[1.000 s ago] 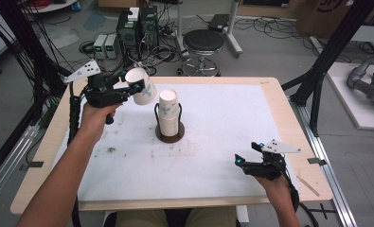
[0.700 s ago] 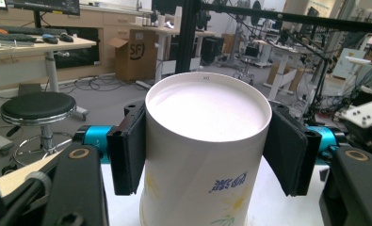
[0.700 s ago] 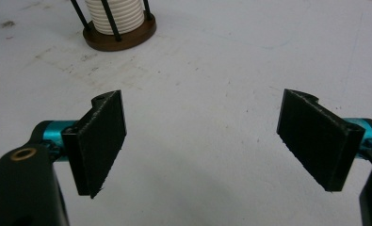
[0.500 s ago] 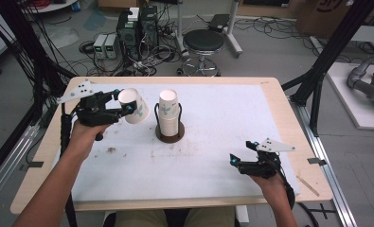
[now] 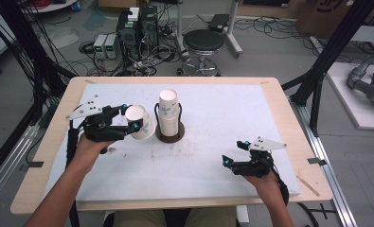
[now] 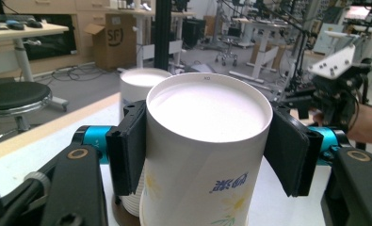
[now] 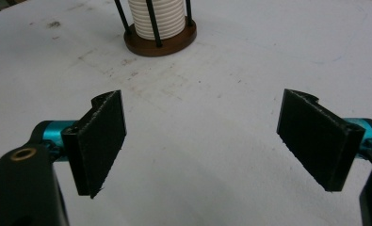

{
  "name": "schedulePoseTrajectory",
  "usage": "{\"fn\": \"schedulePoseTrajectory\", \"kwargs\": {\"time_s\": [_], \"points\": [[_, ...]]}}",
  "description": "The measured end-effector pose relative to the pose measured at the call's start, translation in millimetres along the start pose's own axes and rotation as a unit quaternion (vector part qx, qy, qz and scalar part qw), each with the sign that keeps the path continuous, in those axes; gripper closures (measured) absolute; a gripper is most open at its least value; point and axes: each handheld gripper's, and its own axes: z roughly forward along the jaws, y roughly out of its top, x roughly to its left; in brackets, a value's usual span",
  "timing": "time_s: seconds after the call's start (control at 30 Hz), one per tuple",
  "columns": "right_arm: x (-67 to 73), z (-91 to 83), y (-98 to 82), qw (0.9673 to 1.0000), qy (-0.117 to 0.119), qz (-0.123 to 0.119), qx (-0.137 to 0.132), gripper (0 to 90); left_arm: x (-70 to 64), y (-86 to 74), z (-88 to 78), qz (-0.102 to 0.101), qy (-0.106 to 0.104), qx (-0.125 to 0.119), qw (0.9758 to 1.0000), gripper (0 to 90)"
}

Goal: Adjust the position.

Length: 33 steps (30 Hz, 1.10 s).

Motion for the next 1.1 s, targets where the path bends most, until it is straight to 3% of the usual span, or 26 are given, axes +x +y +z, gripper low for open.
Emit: {"fn": "schedulePoseTrajectory", "kwargs": {"time_s": [0.4, 0.73, 1.1], "points": [[9.8, 10.1, 13.1, 0.9989, 0.041, -0.017, -0.013, 16.5, -17.1, -14.9, 11.5, 0.005, -0.023, 0.020, 0.9995, 35.7], [30.2, 35.8, 42.6, 0.9914, 0.114, -0.063, -0.018, 16.4, -27.1, -19.1, 33.2, 0.007, -0.052, 0.038, 0.9979, 35.7], [52.0, 61.8, 53.0, 0.9811, 0.171, -0.088, -0.014, 16.5, -36.7, -20.8, 48.8, 0.014, -0.084, 0.047, 0.9953, 35.7]]}}
